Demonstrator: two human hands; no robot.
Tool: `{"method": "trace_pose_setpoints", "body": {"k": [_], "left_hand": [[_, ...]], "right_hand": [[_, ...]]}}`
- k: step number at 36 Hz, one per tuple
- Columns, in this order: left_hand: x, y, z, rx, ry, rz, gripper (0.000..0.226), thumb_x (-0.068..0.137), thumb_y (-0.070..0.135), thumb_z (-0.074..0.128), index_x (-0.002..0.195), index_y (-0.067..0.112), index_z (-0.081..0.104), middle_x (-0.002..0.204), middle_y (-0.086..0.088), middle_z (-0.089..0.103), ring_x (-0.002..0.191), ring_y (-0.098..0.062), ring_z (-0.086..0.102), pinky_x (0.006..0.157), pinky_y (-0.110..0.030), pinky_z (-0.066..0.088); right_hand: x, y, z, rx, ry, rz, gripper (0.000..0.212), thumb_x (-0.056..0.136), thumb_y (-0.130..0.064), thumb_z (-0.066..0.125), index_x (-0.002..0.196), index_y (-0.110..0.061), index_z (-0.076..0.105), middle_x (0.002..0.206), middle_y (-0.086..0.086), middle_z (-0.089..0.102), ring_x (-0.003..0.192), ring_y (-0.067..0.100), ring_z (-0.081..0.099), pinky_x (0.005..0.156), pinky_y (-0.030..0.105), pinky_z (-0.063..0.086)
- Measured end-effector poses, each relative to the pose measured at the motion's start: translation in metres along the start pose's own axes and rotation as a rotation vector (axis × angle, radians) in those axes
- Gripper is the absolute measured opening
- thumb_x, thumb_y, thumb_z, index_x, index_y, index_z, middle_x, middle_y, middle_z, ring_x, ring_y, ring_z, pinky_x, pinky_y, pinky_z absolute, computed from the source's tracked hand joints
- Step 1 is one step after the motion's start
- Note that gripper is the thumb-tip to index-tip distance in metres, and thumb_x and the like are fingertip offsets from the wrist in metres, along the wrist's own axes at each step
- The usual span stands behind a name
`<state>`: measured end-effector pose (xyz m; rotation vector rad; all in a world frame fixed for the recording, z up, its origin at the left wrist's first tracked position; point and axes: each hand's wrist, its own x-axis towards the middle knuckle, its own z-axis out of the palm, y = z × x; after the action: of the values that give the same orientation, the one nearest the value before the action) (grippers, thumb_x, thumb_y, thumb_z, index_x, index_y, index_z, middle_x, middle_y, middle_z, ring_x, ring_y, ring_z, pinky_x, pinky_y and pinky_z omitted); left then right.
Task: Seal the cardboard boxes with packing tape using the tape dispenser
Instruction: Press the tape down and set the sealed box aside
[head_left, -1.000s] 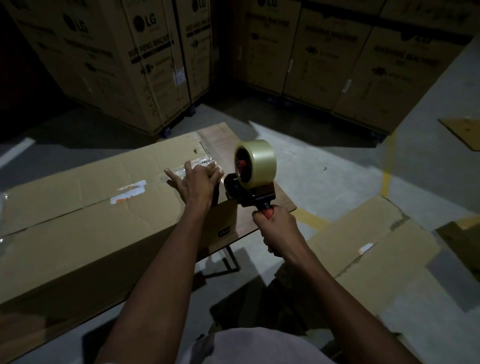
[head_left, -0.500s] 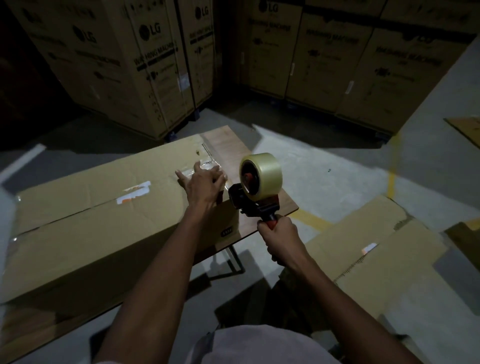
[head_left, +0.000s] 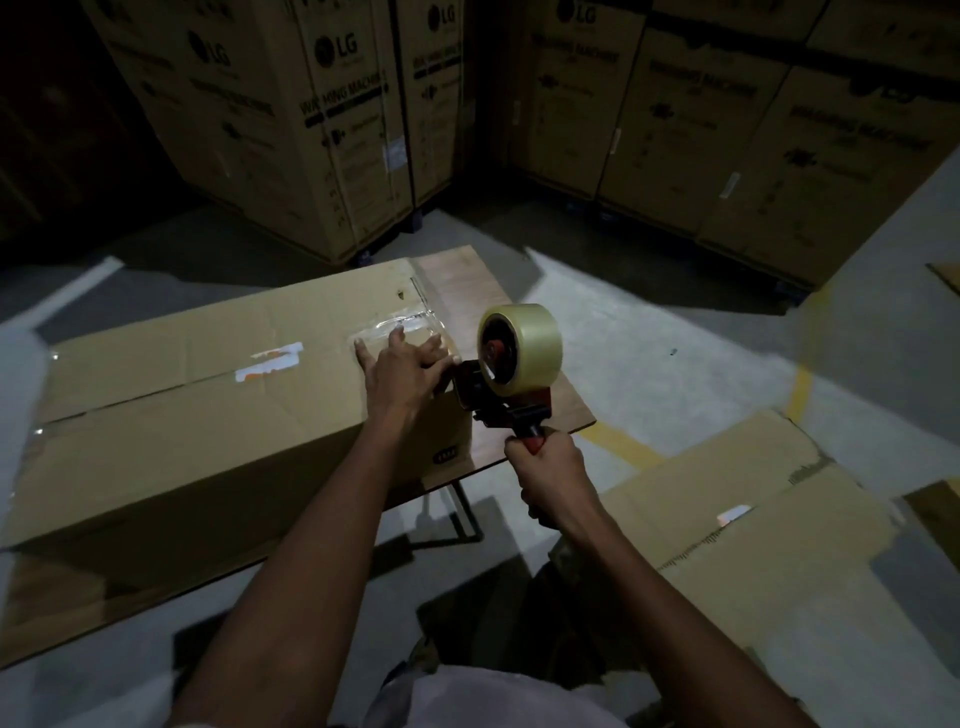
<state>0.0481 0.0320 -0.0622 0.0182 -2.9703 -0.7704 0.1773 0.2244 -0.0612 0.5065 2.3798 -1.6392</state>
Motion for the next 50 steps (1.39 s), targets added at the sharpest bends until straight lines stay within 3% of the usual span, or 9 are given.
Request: {"method": "trace_pose_setpoints", "body": {"k": [11,20,31,36,44,48,50], "left_hand": [[-0.006,0.009,-0.003,0.011,0.039,-0.031,0.039,0.099,0.055,0.051,0.130,0.038,0.067,0.150,-0.001,0.053,0.152,-0.016,0.024,0.120,-0.062,-0.014],[-0.007,0.010,-0.001,0.021,0.057,-0.051,0.039,0.096,0.058,0.054,0.128,0.039,0.069,0.149,-0.009,0.053,0.150,-0.020,0.031,0.119,-0.062,-0.016],[-0.005,0.007,0.000,0.025,0.091,-0.023,0.037,0.097,0.057,0.053,0.124,0.039,0.070,0.143,0.002,0.061,0.151,-0.018,0.029,0.118,-0.065,-0.014],[-0.007,0.009,-0.002,0.029,0.082,-0.038,0.040,0.097,0.059,0.051,0.127,0.039,0.069,0.150,-0.008,0.052,0.150,-0.018,0.030,0.119,-0.063,-0.015],[-0.010,0.014,-0.006,0.019,0.091,-0.023,0.033,0.098,0.052,0.055,0.122,0.037,0.072,0.147,-0.004,0.056,0.150,-0.020,0.031,0.119,-0.065,-0.013],[-0.013,0.016,-0.007,0.016,0.095,-0.035,0.035,0.098,0.052,0.056,0.123,0.035,0.072,0.149,-0.009,0.054,0.150,-0.020,0.031,0.119,-0.063,-0.014],[-0.015,0.017,-0.008,0.002,0.100,-0.021,0.034,0.097,0.053,0.057,0.121,0.034,0.073,0.146,-0.003,0.058,0.150,-0.021,0.030,0.118,-0.063,-0.014]], "right_hand": [[-0.003,-0.001,-0.010,0.019,-0.033,-0.073,0.026,0.093,-0.027,0.059,0.074,-0.020,0.043,0.056,0.001,0.040,0.033,0.012,0.034,0.039,0.022,0.034],[-0.006,-0.003,-0.018,-0.012,-0.055,-0.118,0.025,0.093,-0.028,0.059,0.074,-0.018,0.047,0.062,0.005,0.047,0.035,0.014,0.041,0.039,0.023,0.037],[-0.002,0.000,-0.017,-0.053,-0.047,-0.111,0.025,0.094,-0.031,0.058,0.075,-0.019,0.048,0.065,0.007,0.047,0.051,0.023,0.046,0.043,0.027,0.041],[-0.001,0.002,-0.017,-0.021,-0.043,-0.105,0.027,0.094,-0.031,0.060,0.074,-0.017,0.047,0.065,0.007,0.046,0.051,0.022,0.045,0.045,0.029,0.040],[-0.002,0.000,-0.019,0.002,-0.076,-0.083,0.024,0.094,-0.031,0.059,0.076,-0.019,0.048,0.063,0.004,0.045,0.040,0.015,0.042,0.042,0.026,0.038],[-0.005,-0.002,-0.021,0.006,-0.078,-0.083,0.025,0.095,-0.030,0.059,0.077,-0.017,0.047,0.066,0.007,0.045,0.046,0.020,0.043,0.043,0.027,0.038],[-0.008,0.000,-0.023,-0.010,-0.077,-0.087,0.024,0.095,-0.031,0.059,0.078,-0.017,0.048,0.067,0.007,0.047,0.048,0.021,0.044,0.043,0.026,0.039]]}}
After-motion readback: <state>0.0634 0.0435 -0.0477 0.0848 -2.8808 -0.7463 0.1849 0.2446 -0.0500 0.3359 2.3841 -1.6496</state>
